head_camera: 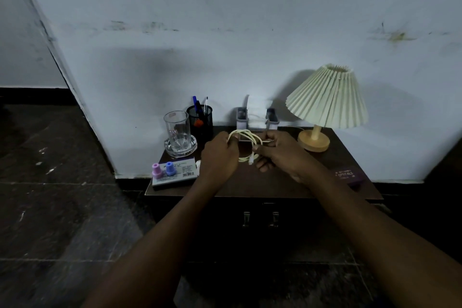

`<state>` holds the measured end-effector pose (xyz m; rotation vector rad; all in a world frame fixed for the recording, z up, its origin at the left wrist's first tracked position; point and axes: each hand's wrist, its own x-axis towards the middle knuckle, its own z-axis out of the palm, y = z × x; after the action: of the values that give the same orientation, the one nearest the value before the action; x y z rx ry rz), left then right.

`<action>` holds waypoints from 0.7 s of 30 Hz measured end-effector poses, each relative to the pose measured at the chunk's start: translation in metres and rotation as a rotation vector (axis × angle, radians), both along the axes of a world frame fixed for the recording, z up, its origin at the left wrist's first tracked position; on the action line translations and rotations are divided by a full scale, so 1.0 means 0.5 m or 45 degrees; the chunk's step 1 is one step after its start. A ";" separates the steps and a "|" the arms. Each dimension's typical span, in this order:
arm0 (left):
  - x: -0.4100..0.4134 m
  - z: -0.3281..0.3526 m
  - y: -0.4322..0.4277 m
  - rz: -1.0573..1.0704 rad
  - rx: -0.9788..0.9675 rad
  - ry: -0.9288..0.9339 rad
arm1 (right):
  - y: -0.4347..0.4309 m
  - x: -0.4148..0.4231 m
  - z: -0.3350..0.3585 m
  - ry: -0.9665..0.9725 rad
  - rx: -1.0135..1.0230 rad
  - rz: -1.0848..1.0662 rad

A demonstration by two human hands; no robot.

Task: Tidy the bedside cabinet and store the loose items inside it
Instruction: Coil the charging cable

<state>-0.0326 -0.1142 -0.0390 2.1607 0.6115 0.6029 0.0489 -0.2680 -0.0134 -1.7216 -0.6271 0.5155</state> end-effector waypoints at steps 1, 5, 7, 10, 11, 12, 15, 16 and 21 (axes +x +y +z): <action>-0.001 -0.001 -0.003 0.027 0.024 0.016 | -0.002 0.007 0.000 0.013 -0.039 -0.009; 0.010 -0.026 -0.009 -0.020 0.009 0.087 | 0.000 0.024 -0.016 0.238 -0.105 -0.026; 0.013 -0.035 -0.014 -0.098 -0.049 0.136 | 0.005 0.024 -0.039 0.329 -0.053 -0.022; 0.017 -0.040 -0.008 -0.184 -0.203 0.202 | 0.009 0.031 -0.073 0.089 -0.169 -0.044; 0.016 -0.039 -0.005 -0.209 -0.281 0.226 | 0.010 0.035 -0.081 -0.016 -0.242 -0.062; 0.015 -0.041 -0.001 -0.232 -0.338 0.235 | 0.011 0.041 -0.087 -0.092 -0.311 -0.067; 0.023 -0.061 0.014 -0.208 -0.260 0.251 | 0.014 0.061 -0.108 -0.206 -0.495 -0.049; 0.028 -0.072 0.020 -0.199 -0.219 0.251 | 0.014 0.068 -0.113 -0.262 -0.552 -0.055; 0.040 -0.086 0.028 -0.255 -0.006 0.353 | 0.010 0.092 -0.121 -0.421 -0.550 -0.146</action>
<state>-0.0124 -0.1002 -0.0821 2.2850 0.5307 0.1957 0.0947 -0.2631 -0.0741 -2.2664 -0.6778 0.2983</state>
